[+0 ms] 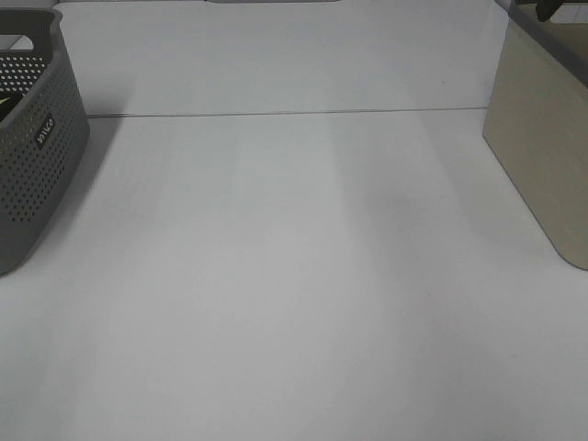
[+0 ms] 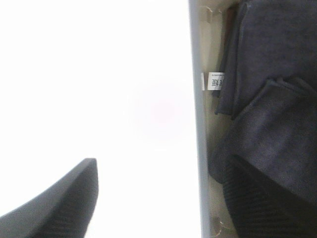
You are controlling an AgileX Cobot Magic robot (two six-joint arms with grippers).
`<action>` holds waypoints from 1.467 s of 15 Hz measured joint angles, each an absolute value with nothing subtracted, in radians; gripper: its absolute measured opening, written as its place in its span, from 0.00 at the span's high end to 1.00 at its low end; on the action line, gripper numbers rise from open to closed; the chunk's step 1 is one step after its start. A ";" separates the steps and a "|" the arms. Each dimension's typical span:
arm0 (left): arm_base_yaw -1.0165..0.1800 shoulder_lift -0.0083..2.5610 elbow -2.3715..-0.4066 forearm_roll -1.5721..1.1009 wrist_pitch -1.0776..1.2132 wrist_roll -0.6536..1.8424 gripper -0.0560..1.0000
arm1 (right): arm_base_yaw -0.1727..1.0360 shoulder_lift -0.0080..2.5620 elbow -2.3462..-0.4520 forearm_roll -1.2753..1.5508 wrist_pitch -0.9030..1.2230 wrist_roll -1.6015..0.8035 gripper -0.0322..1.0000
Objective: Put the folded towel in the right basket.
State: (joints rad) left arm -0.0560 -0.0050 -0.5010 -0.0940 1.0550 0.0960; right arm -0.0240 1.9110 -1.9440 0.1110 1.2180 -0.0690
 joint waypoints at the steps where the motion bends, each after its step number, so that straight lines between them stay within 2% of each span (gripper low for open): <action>1: -0.056 -0.005 -0.501 -0.094 1.055 0.096 0.02 | 0.000 1.895 -1.944 0.081 1.218 -0.061 0.31; 6: -0.056 -0.005 -0.501 -0.094 1.055 0.096 0.02 | 0.010 1.767 -1.882 0.051 1.218 -0.036 0.31; 8: -0.056 -0.005 -0.501 -0.094 1.055 0.096 0.02 | 0.010 1.665 -1.751 0.051 1.218 -0.036 0.31; 9: -0.056 -0.005 -0.501 -0.094 1.055 0.096 0.02 | 0.010 1.562 -1.582 0.051 1.218 -0.036 0.31; 17: -0.056 -0.005 -0.501 -0.094 1.055 0.096 0.02 | 0.010 1.075 -0.920 0.025 1.218 -0.034 0.31; 22: -0.056 -0.005 -0.501 -0.094 1.055 0.096 0.02 | 0.010 0.685 -0.688 0.025 1.221 -0.034 0.31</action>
State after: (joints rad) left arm -0.0560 -0.0050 -0.5010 -0.0940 1.0550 0.0960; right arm 0.0100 0.6850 -0.6880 0.0250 1.2210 -0.0340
